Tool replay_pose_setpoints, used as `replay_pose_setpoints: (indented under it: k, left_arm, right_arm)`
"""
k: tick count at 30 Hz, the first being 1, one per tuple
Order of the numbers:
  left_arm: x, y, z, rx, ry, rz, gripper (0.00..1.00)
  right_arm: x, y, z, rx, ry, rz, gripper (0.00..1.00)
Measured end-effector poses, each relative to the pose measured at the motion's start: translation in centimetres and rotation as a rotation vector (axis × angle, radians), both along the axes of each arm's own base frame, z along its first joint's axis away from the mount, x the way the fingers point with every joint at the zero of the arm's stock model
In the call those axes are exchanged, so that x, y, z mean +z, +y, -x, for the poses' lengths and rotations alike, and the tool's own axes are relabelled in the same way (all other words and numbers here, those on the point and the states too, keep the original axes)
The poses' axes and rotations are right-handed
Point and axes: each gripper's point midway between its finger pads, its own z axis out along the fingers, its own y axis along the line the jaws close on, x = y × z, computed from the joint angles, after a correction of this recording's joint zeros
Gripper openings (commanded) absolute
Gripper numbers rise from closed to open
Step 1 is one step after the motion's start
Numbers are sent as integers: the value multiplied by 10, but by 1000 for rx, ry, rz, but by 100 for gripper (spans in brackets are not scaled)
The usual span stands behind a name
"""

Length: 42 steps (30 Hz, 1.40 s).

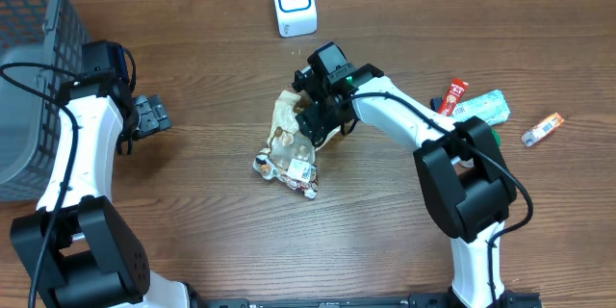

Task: Scan the item barcode
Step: 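Lower the right gripper onto the brown snack bag and grasp it, then lift the snack bag and carry it toward the white scanner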

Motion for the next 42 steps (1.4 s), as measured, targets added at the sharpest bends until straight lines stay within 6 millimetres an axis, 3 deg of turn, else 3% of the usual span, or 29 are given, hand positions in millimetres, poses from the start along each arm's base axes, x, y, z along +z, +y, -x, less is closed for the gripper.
replay_pose_setpoints:
  k: [3,9,12,19,23,26,31,36,42]
  left_arm:
    - [0,0,0,0,0,0,100]
    - [0,0,0,0,0,0,100]
    - [0,0,0,0,0,0,100]
    - [0,0,0,0,0,0,100]
    - [0,0,0,0,0,0,100]
    - [0,0,0,0,0,0,100]
    - [0,0,0,0,-1,0,100]
    - [0,0,0,0,-1,0,100]
    - [0,0,0,0,-1,0,100]
  right_arm:
    - [-2,-5,10,-3,43,22,47]
    - [-4,-14,23,-103,125,41,44]
    - [-4,-18,28,-142,160,47,11]
    - [8,-13,33,-171,225,-38,9]
    - [42,-18,32,-195,253,-153,7]
    - [96,-33,31,-225,231,-271,4]
    - [154,-62,58,-281,287,-372,4]
    - [170,-76,76,-307,395,-446,4]
    - [177,-83,72,-288,388,-507,4]
